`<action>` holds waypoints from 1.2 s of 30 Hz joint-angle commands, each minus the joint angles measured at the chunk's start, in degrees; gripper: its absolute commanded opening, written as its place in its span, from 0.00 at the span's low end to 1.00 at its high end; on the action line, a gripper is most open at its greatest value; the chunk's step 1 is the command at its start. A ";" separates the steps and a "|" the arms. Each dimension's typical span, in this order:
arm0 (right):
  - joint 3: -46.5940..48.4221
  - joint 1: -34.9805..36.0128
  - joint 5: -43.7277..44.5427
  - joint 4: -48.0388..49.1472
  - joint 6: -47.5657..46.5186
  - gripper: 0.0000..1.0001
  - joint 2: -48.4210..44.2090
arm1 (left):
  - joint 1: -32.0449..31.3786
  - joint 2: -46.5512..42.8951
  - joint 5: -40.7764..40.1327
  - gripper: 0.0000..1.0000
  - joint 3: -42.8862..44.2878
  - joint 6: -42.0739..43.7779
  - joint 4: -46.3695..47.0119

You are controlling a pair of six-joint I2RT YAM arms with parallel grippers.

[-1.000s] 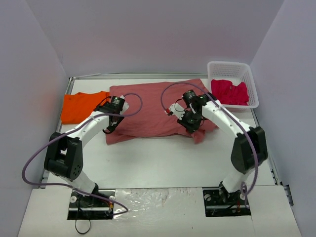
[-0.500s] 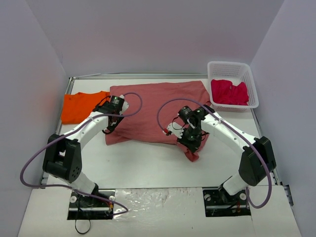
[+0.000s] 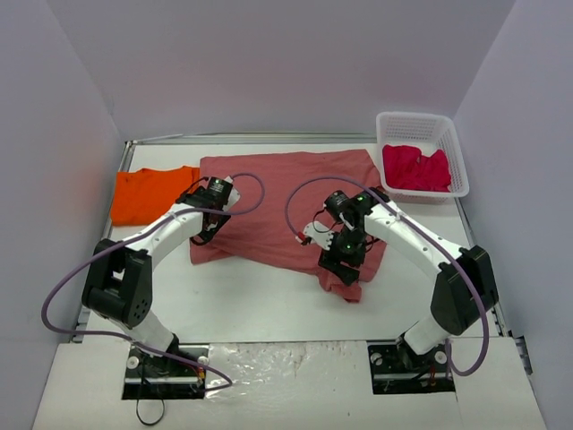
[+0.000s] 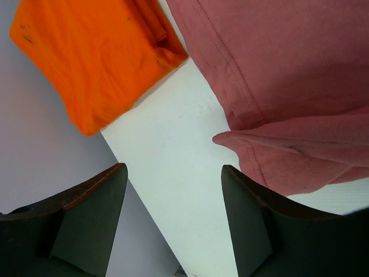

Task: Fold and stack the t-shirts
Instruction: Flatten out the tshirt

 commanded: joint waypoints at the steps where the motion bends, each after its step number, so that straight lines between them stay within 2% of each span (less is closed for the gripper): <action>1: 4.40 -4.08 4.43 0.47 2.33 0.52 -2.50 | -0.43 -0.18 -1.22 0.65 0.44 0.02 -0.22; 2: 4.31 -6.44 5.39 0.91 2.24 0.43 -2.24 | -0.52 -0.27 -1.13 0.65 0.44 0.02 -0.22; 6: 1.69 -12.94 7.51 2.49 1.19 0.35 -0.05 | -0.61 -1.41 -0.87 0.65 -0.08 -0.15 -0.22; 11: -0.87 -17.71 8.30 4.69 0.48 0.35 2.33 | -0.61 -2.38 -0.52 0.65 -0.44 -0.06 -0.13; 22: -5.53 -19.12 9.09 6.45 -1.54 0.39 7.60 | -0.70 -2.64 -0.25 0.65 -0.70 -0.24 0.05; 32: -2.90 -20.17 8.13 9.17 -1.10 0.40 15.33 | -0.70 -3.35 -0.34 0.65 -1.23 -0.15 0.31; 36: -2.19 -20.18 7.69 9.09 -1.10 0.43 17.36 | -0.70 -3.96 -0.52 0.65 -1.75 0.02 0.57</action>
